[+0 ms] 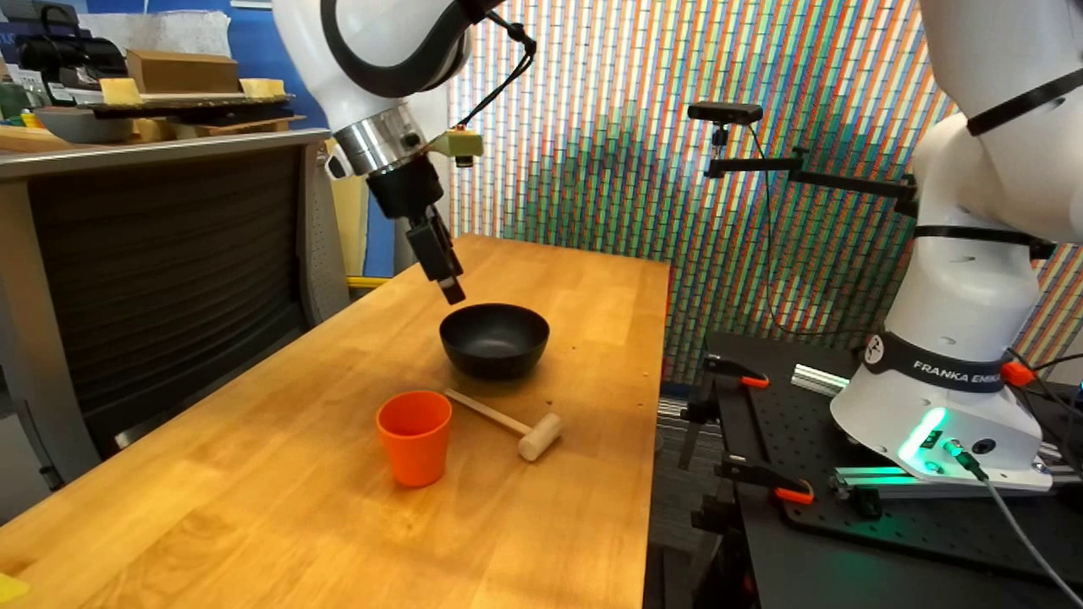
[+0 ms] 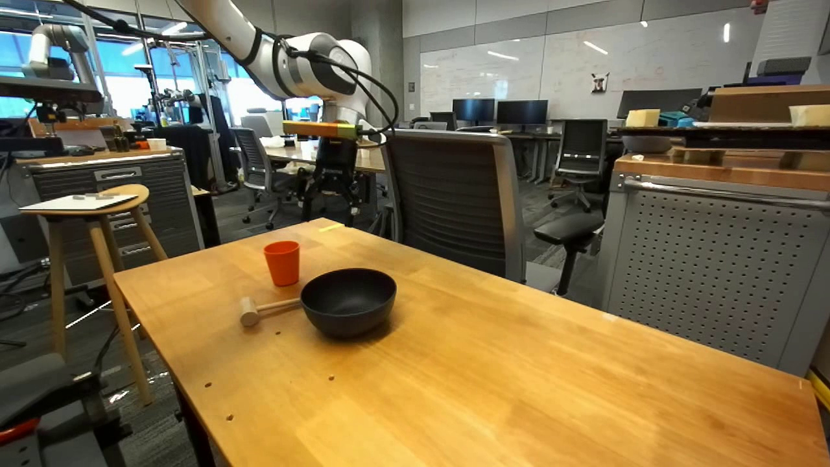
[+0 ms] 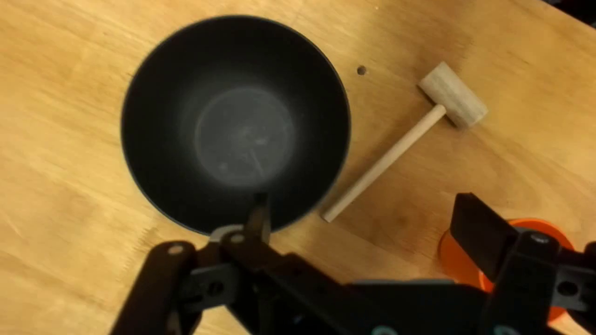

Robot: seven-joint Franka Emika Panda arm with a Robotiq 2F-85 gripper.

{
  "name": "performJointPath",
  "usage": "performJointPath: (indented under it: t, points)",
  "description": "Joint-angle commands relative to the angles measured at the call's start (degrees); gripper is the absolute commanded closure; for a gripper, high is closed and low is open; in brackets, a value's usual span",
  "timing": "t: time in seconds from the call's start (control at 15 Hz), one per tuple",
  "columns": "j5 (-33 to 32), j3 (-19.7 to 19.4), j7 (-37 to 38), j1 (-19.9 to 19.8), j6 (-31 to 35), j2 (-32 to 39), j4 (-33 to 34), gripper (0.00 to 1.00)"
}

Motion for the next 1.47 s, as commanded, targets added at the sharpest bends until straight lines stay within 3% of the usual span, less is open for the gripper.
performJointPath:
  t: [0.0,0.33,0.53,0.8,1.2,1.27,1.4]
  points:
    - [0.87,1.99,1.93,1.8,-6.81,9.24,13.9,0.0]
    - [4.6,3.09,4.93,3.13,-12.74,18.28,26.58,0.0]
    - [6.09,3.2,6.18,3.38,-14.34,21.92,30.89,0.0]
    - [7.01,3.13,7.7,4.08,-15.47,26.31,34.35,0.0]
    - [7.27,3.81,7.04,4.6,-19.61,27.52,34.26,0.0]
    - [6.99,3.72,7.12,4.81,-18.82,27.41,33.89,0.25]
    - [7.14,3.97,6.75,4.77,-18.09,27.37,33.59,0.34]
